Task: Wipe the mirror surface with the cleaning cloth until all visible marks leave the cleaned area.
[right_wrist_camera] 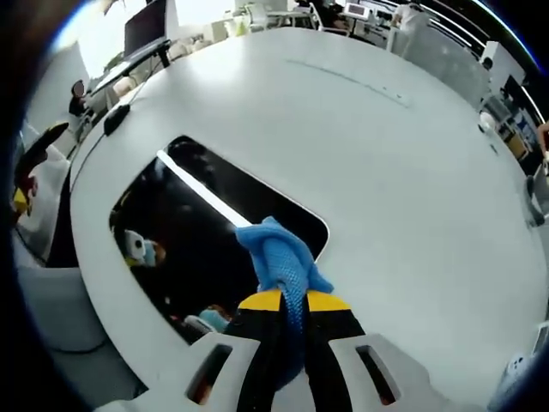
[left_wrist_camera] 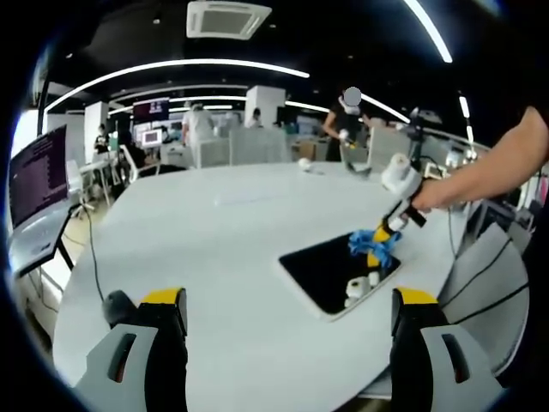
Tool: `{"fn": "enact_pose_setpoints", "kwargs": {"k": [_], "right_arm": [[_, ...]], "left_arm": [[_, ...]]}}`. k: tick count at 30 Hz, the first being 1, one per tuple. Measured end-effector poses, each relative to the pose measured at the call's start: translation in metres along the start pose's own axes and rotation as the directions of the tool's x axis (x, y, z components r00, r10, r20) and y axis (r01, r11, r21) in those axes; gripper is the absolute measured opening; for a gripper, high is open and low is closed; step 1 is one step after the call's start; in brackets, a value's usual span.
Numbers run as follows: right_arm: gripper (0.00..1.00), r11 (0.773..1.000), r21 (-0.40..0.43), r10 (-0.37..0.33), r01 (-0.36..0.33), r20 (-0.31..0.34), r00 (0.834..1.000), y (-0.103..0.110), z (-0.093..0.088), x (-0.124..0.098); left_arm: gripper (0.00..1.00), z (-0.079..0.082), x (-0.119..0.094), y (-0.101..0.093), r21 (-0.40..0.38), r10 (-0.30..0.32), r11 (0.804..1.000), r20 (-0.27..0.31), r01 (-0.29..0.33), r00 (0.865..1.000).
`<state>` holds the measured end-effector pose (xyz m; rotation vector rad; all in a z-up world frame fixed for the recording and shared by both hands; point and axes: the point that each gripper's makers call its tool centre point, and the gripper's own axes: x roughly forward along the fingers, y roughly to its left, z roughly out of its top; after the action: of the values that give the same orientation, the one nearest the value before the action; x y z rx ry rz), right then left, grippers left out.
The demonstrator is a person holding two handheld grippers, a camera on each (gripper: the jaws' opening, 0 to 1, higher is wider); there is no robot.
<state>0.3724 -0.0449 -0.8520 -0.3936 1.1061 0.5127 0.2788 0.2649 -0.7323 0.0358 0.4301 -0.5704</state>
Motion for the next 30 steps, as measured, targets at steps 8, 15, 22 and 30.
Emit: {"fn": "enact_pose_setpoints", "kwargs": {"k": [8,15,22,30], "right_arm": [[0.03,1.0,0.005,-0.003,0.003,-0.004,1.0,0.0,-0.002,0.0],[0.03,1.0,0.01,-0.006,0.007,-0.009,1.0,0.006,-0.008,-0.003],[0.03,1.0,0.004,-0.013,0.013,-0.016,1.0,0.011,-0.014,-0.006],[0.03,1.0,0.012,-0.006,0.006,-0.024,1.0,0.017,-0.022,-0.01]], "left_arm": [[1.0,0.0,0.0,0.002,-0.002,0.003,1.0,0.006,-0.003,1.0],[1.0,0.0,0.002,0.0,0.0,-0.002,1.0,0.004,0.002,1.0],[1.0,0.0,0.005,0.001,-0.001,-0.009,1.0,0.007,0.009,1.0],[1.0,0.0,0.007,0.0,0.005,-0.014,1.0,0.004,0.014,1.0]]}}
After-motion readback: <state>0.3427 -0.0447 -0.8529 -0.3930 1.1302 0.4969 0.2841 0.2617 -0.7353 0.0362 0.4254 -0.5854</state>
